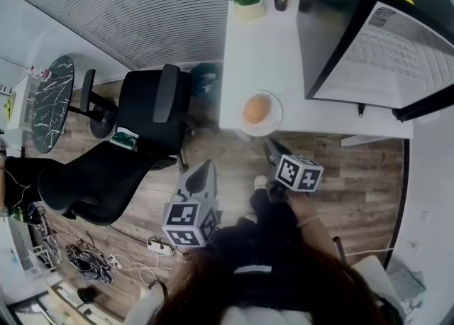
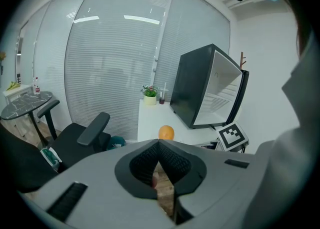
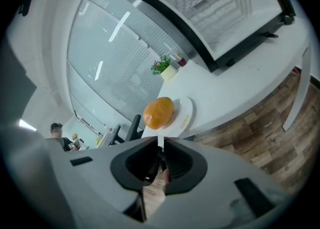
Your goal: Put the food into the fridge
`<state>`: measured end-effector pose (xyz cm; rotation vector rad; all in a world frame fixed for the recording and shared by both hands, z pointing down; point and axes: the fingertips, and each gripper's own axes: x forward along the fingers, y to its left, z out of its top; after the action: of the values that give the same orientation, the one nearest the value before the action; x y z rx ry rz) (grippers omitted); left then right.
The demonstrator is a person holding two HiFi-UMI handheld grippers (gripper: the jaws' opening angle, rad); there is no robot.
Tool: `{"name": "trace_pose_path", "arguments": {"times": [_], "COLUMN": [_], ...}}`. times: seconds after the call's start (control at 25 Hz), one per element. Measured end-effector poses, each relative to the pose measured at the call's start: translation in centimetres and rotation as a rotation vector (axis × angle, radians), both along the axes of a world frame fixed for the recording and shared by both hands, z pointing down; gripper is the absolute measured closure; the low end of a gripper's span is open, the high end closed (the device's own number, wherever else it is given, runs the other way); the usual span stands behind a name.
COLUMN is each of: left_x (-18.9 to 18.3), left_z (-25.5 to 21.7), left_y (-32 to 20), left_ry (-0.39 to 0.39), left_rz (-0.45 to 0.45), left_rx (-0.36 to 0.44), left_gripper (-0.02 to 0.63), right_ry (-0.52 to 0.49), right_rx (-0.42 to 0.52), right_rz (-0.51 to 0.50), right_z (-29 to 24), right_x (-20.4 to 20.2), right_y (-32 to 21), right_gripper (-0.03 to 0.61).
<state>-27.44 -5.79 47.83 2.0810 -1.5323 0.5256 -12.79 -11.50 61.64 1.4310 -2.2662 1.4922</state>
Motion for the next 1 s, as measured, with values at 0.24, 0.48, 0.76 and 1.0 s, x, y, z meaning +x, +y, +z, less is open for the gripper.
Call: {"name": "trace_pose_path", "arguments": {"times": [0.24,0.48,0.76,1.0], "left_x": [-0.1,-0.4,-0.5,-0.5], "left_z": [0.0,0.6,0.3,0.5], "left_y": [-0.2,0.0,-0.7,-0.9], "left_ry": [-0.014,-0.028,-0.041,-0.049], "left_rz": [0.0,-0.005,-0.01,-0.013], "left_rx": [-0.004,-0.026,-0.021,-0.033], "left_gripper": [0.615,0.615,0.615,0.615], "right_ry": [-0.059,-0.124,-0.175,-0.228], "right_rx": [-0.031,-0.056,-0.084,-0.114], "right_rz": [0.013,0.024,0.042,0.048], "right_z": [0.4,1.1,1.9,2.5], "right_x": [-0.3,-0.7,-0.8,-0.8], "right_y": [-0.3,-0.5,-1.1,-1.6], "right_gripper": [0.518,0.494,0.472,0.46]}}
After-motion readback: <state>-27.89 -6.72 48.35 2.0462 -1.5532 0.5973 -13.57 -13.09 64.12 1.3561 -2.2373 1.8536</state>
